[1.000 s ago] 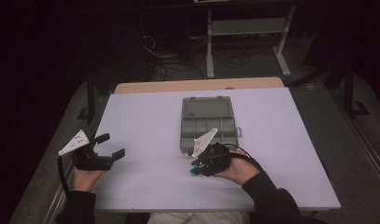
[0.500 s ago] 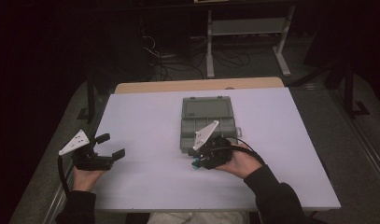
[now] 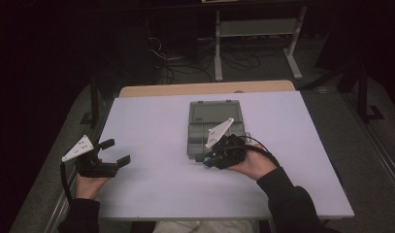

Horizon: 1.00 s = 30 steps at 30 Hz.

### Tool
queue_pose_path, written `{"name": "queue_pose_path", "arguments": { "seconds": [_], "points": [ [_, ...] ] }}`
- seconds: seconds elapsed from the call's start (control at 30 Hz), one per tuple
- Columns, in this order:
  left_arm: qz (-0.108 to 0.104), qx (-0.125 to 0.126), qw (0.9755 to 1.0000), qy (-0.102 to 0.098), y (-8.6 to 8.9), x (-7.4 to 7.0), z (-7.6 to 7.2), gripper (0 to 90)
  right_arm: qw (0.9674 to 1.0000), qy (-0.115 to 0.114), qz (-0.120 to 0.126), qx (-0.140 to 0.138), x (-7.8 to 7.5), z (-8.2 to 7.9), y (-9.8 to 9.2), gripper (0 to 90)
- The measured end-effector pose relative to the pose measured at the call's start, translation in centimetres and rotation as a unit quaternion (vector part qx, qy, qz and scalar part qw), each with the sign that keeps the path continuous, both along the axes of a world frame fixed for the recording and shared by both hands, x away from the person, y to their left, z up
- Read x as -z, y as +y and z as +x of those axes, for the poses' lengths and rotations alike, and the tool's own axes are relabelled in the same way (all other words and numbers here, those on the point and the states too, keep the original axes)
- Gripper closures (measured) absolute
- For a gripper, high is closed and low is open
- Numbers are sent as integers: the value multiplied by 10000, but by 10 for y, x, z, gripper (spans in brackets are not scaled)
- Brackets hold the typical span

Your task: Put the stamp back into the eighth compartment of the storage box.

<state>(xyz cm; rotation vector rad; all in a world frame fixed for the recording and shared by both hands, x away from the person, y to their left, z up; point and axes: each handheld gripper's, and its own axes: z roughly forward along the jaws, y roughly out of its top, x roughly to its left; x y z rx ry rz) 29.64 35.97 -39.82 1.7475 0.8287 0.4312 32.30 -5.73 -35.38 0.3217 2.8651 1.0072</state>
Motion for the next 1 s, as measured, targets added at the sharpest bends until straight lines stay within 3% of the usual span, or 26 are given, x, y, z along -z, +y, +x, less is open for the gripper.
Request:
{"name": "queue_pose_path", "arguments": {
  "seconds": [1.0],
  "points": [
    [61, 18, 10000, 23, -1, 2, 1, 0, 9988, -23, -136, 475, -16, 31, -21, 713]
  ]
}}
